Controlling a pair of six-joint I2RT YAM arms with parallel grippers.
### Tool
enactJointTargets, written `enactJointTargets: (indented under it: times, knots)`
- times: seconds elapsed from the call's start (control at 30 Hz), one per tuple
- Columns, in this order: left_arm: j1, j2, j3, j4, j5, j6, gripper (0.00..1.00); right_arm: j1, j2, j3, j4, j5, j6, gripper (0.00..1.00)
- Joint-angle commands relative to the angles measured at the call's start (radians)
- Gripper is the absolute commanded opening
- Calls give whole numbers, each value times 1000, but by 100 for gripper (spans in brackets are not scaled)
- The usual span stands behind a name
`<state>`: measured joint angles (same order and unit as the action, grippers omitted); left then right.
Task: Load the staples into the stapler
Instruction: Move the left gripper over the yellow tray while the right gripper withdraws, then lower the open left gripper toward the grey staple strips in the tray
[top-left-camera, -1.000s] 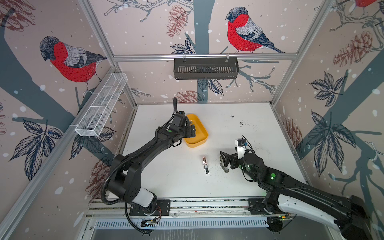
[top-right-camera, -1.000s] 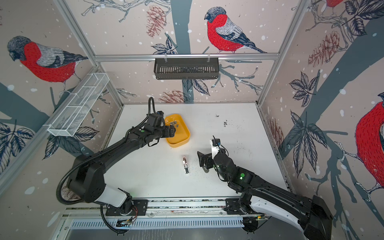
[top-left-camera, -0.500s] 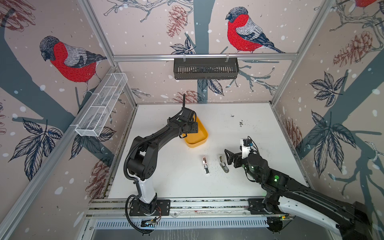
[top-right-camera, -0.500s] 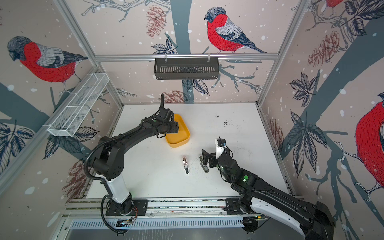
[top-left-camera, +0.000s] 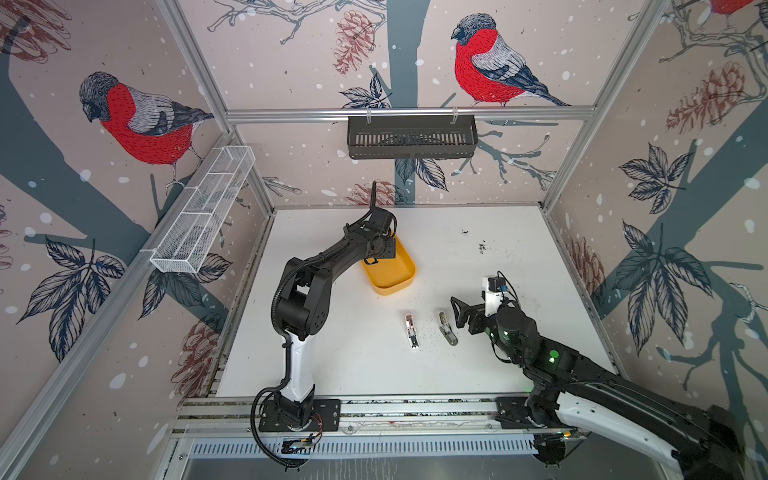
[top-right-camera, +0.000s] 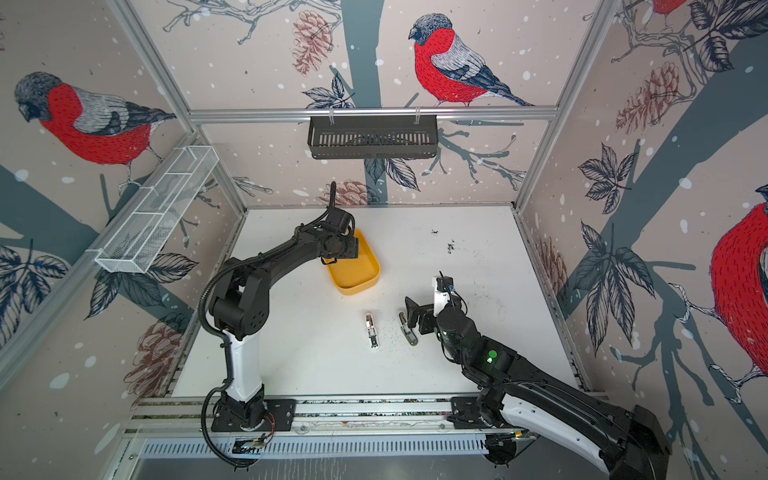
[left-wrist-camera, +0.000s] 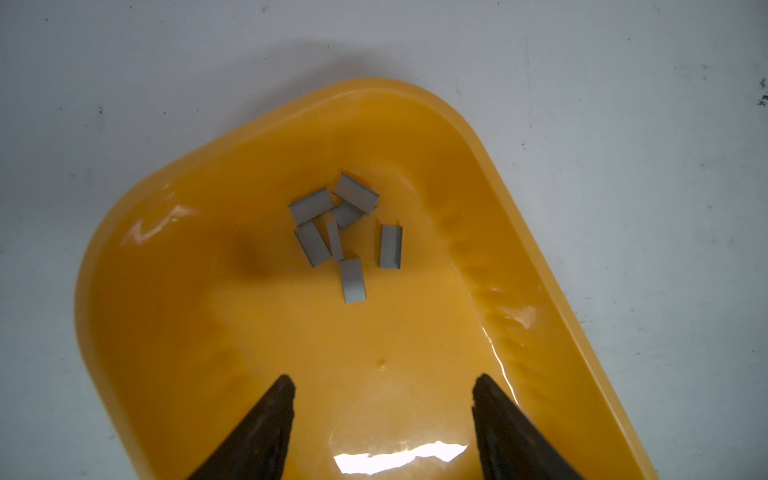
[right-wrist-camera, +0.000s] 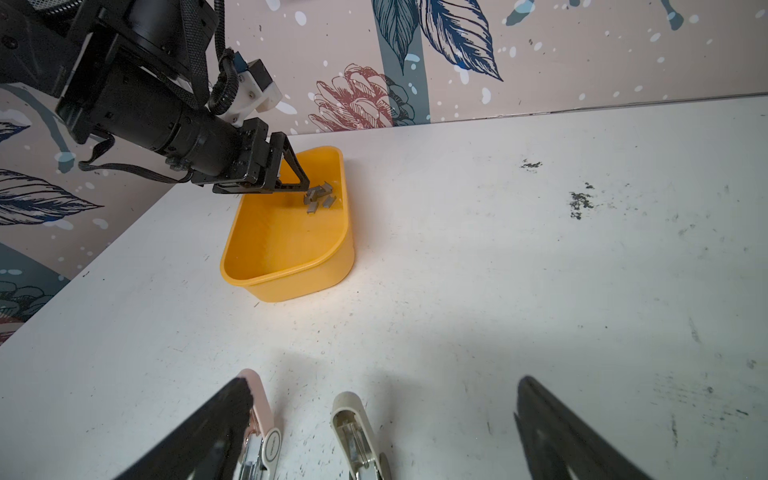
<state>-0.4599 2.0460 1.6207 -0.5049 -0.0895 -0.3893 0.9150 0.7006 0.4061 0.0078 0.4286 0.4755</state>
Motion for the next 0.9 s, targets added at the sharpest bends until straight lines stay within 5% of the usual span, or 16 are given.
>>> enactJointTargets:
  times: [0.0, 0.37, 0.87]
  knots:
    - [2, 34, 42, -57, -12, 26, 64, -6, 3, 5, 27, 0, -4, 100]
    - [19, 118, 123, -84, -39, 36, 52, -28, 26, 11, 31, -24, -14, 100]
    - [67, 189, 190, -76, 63, 63, 35, -56, 72, 10, 67, -61, -14, 100]
